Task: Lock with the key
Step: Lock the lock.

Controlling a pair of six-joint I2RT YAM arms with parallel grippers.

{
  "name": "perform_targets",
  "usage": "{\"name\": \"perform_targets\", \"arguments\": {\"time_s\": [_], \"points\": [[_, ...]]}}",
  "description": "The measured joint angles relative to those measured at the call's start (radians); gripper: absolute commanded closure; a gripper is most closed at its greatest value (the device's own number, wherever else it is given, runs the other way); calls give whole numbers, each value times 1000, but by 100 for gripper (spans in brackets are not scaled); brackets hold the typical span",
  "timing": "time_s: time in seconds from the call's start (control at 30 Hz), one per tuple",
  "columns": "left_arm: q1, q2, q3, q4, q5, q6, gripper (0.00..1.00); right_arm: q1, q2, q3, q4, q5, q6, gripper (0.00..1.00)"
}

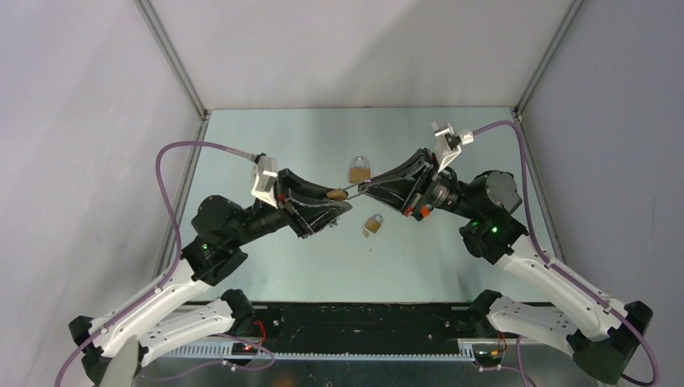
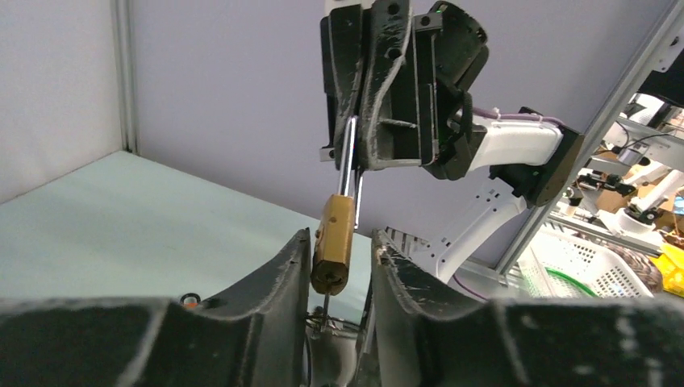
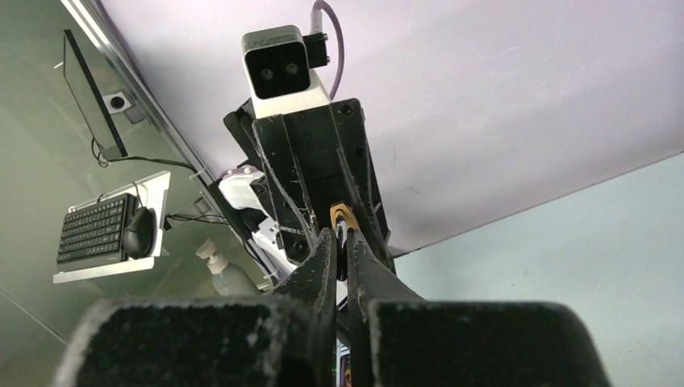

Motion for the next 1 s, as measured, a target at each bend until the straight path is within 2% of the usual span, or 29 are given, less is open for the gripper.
{"name": "perform_targets", "arguments": {"time_s": [0.03,0.13,0.17,0.23,0.33,0.4,0.57,0.67,0.73,0.87,1.0], "points": [[0,-1,0,9,6,-4,65,0,1,0,2,0,4,100],[0,-12,-11,29,14,-13,52,0,3,0,8,0,10,100],[0,-18,-17,33,18,-16,51,0,4,-1,9,0,11,100],[0,-29,-27,35,24,-21,52,0,5,-2,9,0,11,100],[0,-37,-34,37,29,-22,63,0,6,-4,9,0,11,100],[0,-38,-34,39,29,-22,63,0,6,-4,10,0,13,100],[0,-48,-46,46,27,-19,42,0,7,-4,10,-5,18,100],[0,-67,-66,47,10,-19,38,0,12,-4,10,-12,21,100],[0,-72,-68,47,0,-18,40,0,16,-4,10,-16,24,100],[0,-85,-69,48,-24,-19,49,0,21,-4,10,-25,27,100],[8,-94,-84,49,-32,-18,69,0,23,-4,10,-34,28,100]]}}
